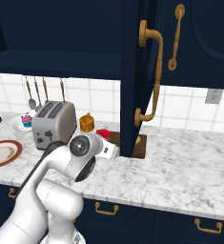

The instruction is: From the different types of pastries on the counter, select a croissant and place it on the cutting board. Then retrieve a jar of jam from the cabinet and place it alongside the croissant on the cutting board.

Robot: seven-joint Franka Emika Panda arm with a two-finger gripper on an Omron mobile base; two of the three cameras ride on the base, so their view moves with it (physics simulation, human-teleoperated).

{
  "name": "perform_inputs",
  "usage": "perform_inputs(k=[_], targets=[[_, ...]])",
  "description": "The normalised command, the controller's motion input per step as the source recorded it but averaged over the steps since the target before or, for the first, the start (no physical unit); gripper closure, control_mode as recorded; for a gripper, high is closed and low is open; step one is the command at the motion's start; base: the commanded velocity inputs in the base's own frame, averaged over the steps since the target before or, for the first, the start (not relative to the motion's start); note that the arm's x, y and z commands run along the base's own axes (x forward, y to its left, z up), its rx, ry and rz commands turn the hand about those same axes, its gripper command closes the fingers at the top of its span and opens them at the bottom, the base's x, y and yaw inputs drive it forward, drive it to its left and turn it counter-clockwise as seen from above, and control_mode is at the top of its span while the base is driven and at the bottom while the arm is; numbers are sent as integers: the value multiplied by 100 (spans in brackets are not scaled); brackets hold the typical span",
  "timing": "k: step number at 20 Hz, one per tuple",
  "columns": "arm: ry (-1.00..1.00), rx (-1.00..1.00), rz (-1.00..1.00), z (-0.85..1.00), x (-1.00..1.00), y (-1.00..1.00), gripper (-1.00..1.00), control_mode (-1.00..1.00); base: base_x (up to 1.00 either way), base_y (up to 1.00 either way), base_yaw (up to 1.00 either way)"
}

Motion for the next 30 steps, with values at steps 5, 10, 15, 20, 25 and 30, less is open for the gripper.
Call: perform_inputs(k=[5,10,15,20,25,30], targets=[[7,-9,0,-34,20,35,100,-100,0,0,0],[1,0,0,-30,53,35,100,-100,0,0,0],[2,0,0,-55,48,19,100,-100,0,0,0],[6,0,0,-61,35,4,100,-100,0,0,0],[2,0,0,-58,28,0,100,-100,0,0,0],[0,0,0,-50,26,0,100,-100,0,0,0]])
